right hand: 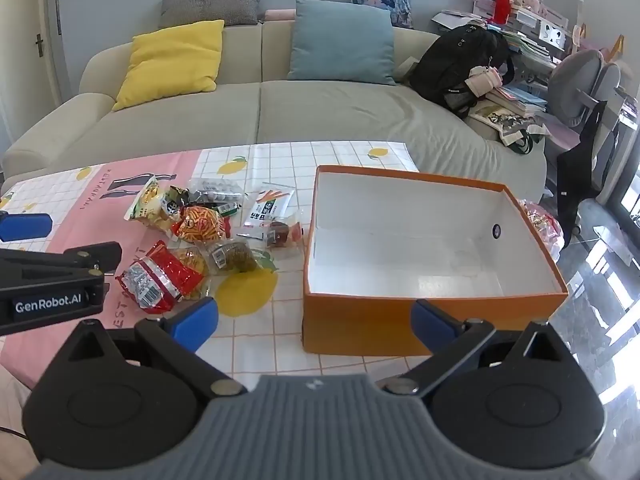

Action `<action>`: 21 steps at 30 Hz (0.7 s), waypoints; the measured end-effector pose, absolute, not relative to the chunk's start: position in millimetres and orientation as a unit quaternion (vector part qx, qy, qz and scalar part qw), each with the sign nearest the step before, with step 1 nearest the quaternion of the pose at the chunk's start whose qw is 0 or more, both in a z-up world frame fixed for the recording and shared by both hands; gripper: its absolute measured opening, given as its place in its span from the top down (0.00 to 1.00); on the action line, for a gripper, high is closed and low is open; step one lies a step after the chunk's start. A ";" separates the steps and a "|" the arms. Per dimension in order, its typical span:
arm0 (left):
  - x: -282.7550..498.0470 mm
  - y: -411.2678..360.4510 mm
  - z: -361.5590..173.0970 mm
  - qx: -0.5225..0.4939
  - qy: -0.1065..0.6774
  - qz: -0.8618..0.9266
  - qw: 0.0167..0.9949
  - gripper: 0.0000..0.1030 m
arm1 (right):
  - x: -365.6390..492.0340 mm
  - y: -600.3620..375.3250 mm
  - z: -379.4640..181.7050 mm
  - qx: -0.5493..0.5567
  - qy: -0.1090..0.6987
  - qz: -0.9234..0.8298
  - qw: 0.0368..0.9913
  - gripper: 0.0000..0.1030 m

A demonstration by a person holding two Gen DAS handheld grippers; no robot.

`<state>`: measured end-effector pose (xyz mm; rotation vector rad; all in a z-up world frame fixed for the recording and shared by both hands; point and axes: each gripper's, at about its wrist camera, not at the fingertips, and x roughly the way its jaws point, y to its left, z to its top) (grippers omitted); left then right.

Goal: Organize snacks

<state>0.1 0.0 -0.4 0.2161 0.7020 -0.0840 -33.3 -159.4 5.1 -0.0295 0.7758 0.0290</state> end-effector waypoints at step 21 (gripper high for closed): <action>-0.1 -2.4 -2.0 0.110 0.355 -0.051 0.927 0.13 | -33.6 -158.3 3.2 -0.016 0.381 0.008 0.924 0.03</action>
